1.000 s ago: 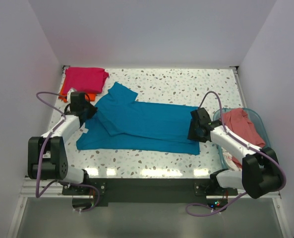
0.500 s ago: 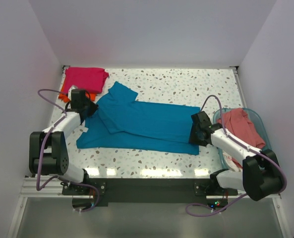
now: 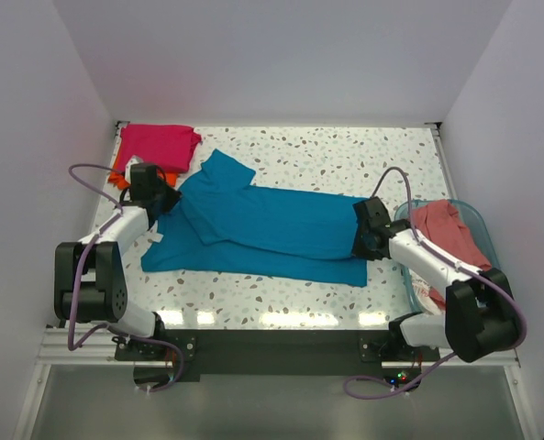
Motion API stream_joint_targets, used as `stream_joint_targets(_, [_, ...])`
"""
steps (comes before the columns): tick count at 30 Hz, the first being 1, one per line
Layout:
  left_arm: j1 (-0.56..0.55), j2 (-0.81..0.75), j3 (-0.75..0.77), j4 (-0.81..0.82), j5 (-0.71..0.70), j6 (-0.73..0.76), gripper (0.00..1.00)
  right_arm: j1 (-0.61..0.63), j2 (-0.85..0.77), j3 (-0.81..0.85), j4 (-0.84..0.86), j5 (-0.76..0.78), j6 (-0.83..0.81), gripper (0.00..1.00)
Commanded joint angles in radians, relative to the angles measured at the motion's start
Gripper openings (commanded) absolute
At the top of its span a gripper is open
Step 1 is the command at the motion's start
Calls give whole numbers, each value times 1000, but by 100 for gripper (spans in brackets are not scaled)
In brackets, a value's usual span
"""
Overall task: Fold and stack the t-shirts
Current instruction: Fold the tshirt
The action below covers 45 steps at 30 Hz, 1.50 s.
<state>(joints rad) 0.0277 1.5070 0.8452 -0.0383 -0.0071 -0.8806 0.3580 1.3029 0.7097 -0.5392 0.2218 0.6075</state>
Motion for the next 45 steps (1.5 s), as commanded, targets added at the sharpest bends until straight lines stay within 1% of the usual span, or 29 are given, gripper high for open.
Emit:
stream_joint_targets(1, [15, 2, 40, 66, 1, -3, 0, -33, 18, 60, 4, 22, -15, 0])
stream_joint_targets(5, [17, 13, 43, 72, 19, -1, 0, -88, 50, 92, 19, -27, -34, 0])
stream_joint_targets(9, [17, 22, 43, 84, 29, -3, 0, -116, 102, 122, 39, -53, -43, 0])
stream_joint_targets(25, [31, 104, 49, 140, 55, -9, 0, -191, 311, 244, 91, -136, -58, 0])
stream_joint_targets(31, [32, 142, 63, 150, 58, 0, 0, -203, 360, 267, 108, -157, -52, 1])
stream_joint_targets(32, [32, 145, 64, 150, 56, 3, 3, -205, 364, 270, 110, -162, -54, 3])
stream_joint_targets(34, [34, 150, 64, 155, 53, 6, 6, -206, 363, 274, 116, -167, -52, 12])
stream_joint_targets(35, [34, 150, 63, 156, 50, 9, 13, -209, 361, 275, 114, -168, -51, 16])
stream_joint_targets(36, [34, 148, 63, 164, 53, 9, 16, -209, 357, 278, 114, -168, -52, 24])
stream_joint_targets(37, [34, 147, 63, 169, 55, 11, 21, -209, 352, 287, 111, -173, -54, 28])
stream_joint_targets(38, [34, 144, 61, 175, 59, 12, 27, -209, 348, 292, 108, -173, -54, 32])
stream_joint_targets(39, [35, 137, 58, 187, 62, 20, 40, -209, 342, 297, 101, -174, -58, 39])
stream_joint_targets(41, [35, 105, 45, 205, 65, 29, 51, -209, 314, 306, 97, -171, -63, 45])
stream_joint_targets(42, [34, 92, 38, 206, 65, 37, 59, -209, 302, 310, 90, -162, -67, 49])
stream_joint_targets(44, [28, 36, 6, 196, 58, 38, 63, -208, 266, 321, 82, -148, -74, 52])
stream_joint_targets(45, [23, 12, -11, 174, 46, 38, 64, -205, 253, 321, 76, -145, -77, 54])
